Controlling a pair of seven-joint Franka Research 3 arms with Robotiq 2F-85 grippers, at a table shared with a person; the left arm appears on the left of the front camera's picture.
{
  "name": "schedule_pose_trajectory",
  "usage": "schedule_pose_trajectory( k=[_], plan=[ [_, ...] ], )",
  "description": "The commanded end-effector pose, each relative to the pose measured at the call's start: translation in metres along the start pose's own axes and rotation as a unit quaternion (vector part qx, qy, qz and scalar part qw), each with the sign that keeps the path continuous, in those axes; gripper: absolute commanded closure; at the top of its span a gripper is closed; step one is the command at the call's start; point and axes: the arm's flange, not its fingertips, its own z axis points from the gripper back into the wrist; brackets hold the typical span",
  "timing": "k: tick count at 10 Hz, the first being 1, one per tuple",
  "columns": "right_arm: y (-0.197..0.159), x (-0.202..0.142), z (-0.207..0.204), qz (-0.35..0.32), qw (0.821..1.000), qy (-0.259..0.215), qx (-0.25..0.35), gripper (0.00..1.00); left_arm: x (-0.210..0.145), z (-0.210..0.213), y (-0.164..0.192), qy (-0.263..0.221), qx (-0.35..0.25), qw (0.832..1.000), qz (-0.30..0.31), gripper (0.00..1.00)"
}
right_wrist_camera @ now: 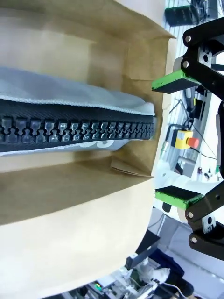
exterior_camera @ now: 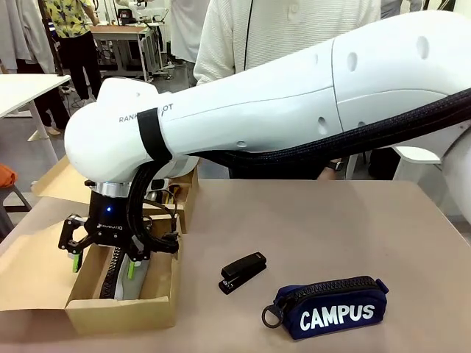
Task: Place items inside the box.
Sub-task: Pick up a Pencil pouch or Stapler and place it inside the Mailer Box closest to the robot.
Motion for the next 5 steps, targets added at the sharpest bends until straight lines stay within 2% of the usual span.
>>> schedule_pose_trajectory(
  k=[1,2,3,4,5],
  plan=[
    [-0.031,-0.013,0.022,0.008,0.999,-0.003,0.043,0.00,0.000,-0.002,-0.001,-0.007,-0.011,1.000,-0.010,0.00],
    [-0.047,-0.019,0.034,0.031,0.998,0.021,0.054,0.00,0.000,-0.002,-0.001,-0.007,-0.011,1.000,-0.010,0.00],
    [-0.078,-0.026,0.055,0.041,0.996,0.034,0.077,0.00,0.000,-0.002,-0.001,-0.007,-0.011,1.000,-0.010,0.00],
    [-0.115,-0.037,0.079,0.055,0.991,0.036,0.113,0.00,0.000,-0.002,-0.001,-0.007,-0.011,1.000,-0.010,0.00],
    [-0.162,-0.051,0.105,0.058,0.989,0.019,0.136,0.00,0.000,-0.002,-0.001,-0.007,-0.011,1.000,-0.010,0.00]
  ],
)
